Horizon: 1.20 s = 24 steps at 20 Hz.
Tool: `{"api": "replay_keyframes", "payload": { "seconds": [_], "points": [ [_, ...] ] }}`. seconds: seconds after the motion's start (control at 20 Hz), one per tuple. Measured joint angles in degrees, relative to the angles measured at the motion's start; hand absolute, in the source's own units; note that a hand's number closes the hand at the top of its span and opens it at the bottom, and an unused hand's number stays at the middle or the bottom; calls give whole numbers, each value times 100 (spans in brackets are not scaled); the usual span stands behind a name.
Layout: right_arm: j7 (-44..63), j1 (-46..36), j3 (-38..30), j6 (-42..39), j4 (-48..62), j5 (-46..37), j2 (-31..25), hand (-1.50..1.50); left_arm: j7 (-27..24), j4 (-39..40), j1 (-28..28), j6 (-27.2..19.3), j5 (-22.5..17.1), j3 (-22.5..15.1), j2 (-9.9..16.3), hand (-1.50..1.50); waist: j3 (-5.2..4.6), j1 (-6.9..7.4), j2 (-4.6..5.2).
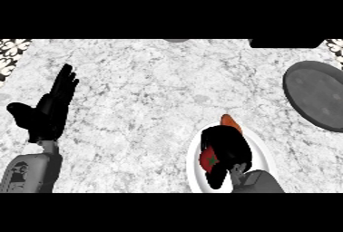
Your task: Pick the tomato from the plate and place it in the pan
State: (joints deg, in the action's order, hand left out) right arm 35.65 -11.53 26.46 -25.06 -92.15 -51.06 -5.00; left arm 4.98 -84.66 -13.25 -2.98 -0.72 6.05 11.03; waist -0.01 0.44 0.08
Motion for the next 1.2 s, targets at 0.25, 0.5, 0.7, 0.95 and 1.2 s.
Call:
{"api": "replay_keyframes", "payload": {
  "seconds": [0.25,0.5,0.7,0.95,1.2],
  "points": [
    [1327,-980,-738,796,557,-532,335,150,0,4,-30,-7,57,-97,-60,0,-2,83,22],
    [1878,-1985,-1024,1505,794,-1381,371,150,-59,54,-23,17,41,-57,-42,0,-3,72,10],
    [2089,-2434,-1248,1935,909,-1843,382,150,-73,24,44,23,25,-23,-37,0,-2,38,1],
    [1987,-2842,-1903,2335,914,-1915,64,150,-73,-37,109,1,34,-19,-65,0,0,-1,-4],
    [1642,-2885,-2719,2956,798,-1513,-251,150,153,-117,-39,-24,16,16,-24,0,4,-30,-4]
  ]
}}
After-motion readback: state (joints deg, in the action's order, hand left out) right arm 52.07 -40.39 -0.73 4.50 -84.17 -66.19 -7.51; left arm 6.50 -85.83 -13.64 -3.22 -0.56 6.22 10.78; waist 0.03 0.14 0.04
